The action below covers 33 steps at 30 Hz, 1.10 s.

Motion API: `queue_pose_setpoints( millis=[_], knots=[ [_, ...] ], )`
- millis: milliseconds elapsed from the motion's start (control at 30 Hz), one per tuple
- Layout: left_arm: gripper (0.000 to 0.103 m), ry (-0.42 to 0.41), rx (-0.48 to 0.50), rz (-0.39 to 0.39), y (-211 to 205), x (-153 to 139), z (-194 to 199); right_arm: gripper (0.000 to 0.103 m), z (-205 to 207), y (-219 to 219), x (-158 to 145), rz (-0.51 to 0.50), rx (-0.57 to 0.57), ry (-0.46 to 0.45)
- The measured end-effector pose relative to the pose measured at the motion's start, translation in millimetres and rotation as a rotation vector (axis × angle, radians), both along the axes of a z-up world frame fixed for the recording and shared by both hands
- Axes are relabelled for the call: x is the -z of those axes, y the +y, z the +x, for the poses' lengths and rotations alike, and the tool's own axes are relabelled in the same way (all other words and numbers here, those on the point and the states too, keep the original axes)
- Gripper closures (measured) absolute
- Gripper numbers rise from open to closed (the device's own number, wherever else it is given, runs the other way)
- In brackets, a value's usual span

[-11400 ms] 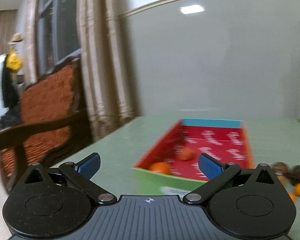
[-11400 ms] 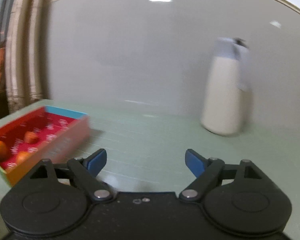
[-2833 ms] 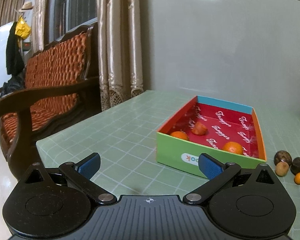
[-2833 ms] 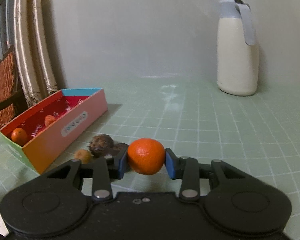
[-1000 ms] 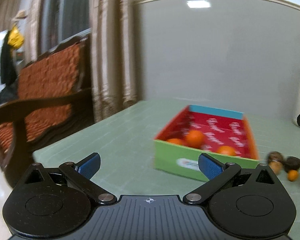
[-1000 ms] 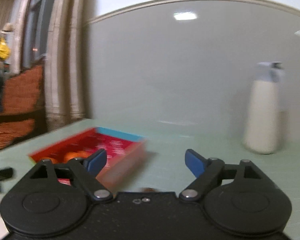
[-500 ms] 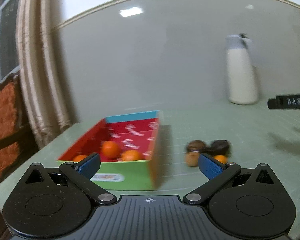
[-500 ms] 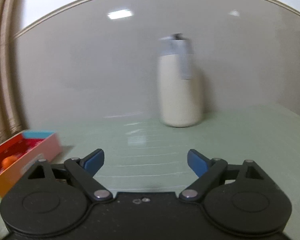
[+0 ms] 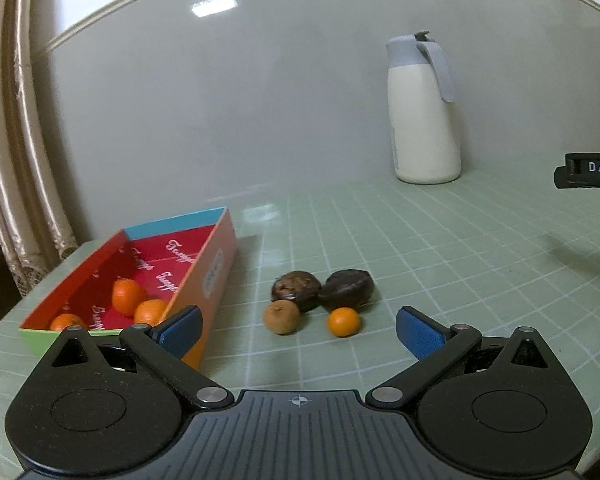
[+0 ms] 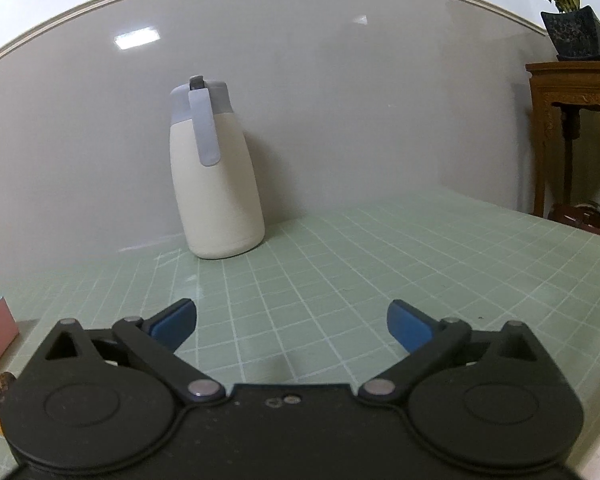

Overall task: Organize fruits
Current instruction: 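Move both tools back toward the nuts beside the box, then close the left tool on the tan round nut and lift it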

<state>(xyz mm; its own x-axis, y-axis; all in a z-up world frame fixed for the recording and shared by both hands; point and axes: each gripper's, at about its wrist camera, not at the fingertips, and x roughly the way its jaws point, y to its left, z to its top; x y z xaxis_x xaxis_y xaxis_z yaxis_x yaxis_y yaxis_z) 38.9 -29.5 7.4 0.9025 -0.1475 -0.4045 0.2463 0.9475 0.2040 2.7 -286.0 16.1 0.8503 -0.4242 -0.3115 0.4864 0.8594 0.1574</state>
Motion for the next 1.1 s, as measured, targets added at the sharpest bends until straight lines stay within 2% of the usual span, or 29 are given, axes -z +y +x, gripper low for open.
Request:
queue_pose_setpoints(
  millis=[100, 167, 233, 400, 467, 533, 733, 800, 833, 1100],
  knots=[
    [0.001, 0.010, -0.007, -0.005, -4.8, 2.0, 6.6, 0.001, 1.9, -0.6, 0.1, 0.008, -0.006, -0.002],
    [0.020, 0.033, -0.008, -0.010, -6.6, 3.6, 12.8, 0.001, 1.5, -3.7, -0.2, 0.008, 0.001, -0.003],
    [0.026, 0.075, -0.010, -0.022, -7.7, 6.9, 21.4, 0.001, -2.0, -5.5, -0.4, 0.004, 0.013, -0.004],
    [0.029, 0.083, -0.029, -0.041, -8.4, 7.5, 28.2, 0.001, -3.9, -4.5, 1.5, 0.006, 0.003, 0.004],
    [0.045, 0.084, -0.037, -0.043, -8.1, 7.9, 30.5, 0.001, -2.9, -4.6, 2.0, 0.006, 0.000, 0.009],
    [0.052, 0.094, -0.057, -0.052, -5.2, 8.3, 34.8, 0.001, -1.9, -5.5, 3.3, 0.012, -0.004, 0.013],
    [0.054, 0.107, -0.114, -0.078, 4.9, 7.6, 47.6, 0.001, 3.7, -3.6, 4.3, 0.029, -0.024, 0.018],
    [0.059, 0.120, -0.122, -0.079, 5.0, 9.3, 52.4, 0.001, 4.5, -1.5, 4.5, 0.024, -0.031, 0.020],
    [0.065, 0.127, -0.123, -0.078, 4.5, 10.2, 54.8, 0.001, 4.8, -0.7, 4.3, 0.023, -0.034, 0.020],
    [0.066, 0.153, -0.121, -0.071, -2.1, 18.1, 65.8, 0.001, 0.2, -2.7, 3.0, 0.007, 0.007, 0.015]
  ],
)
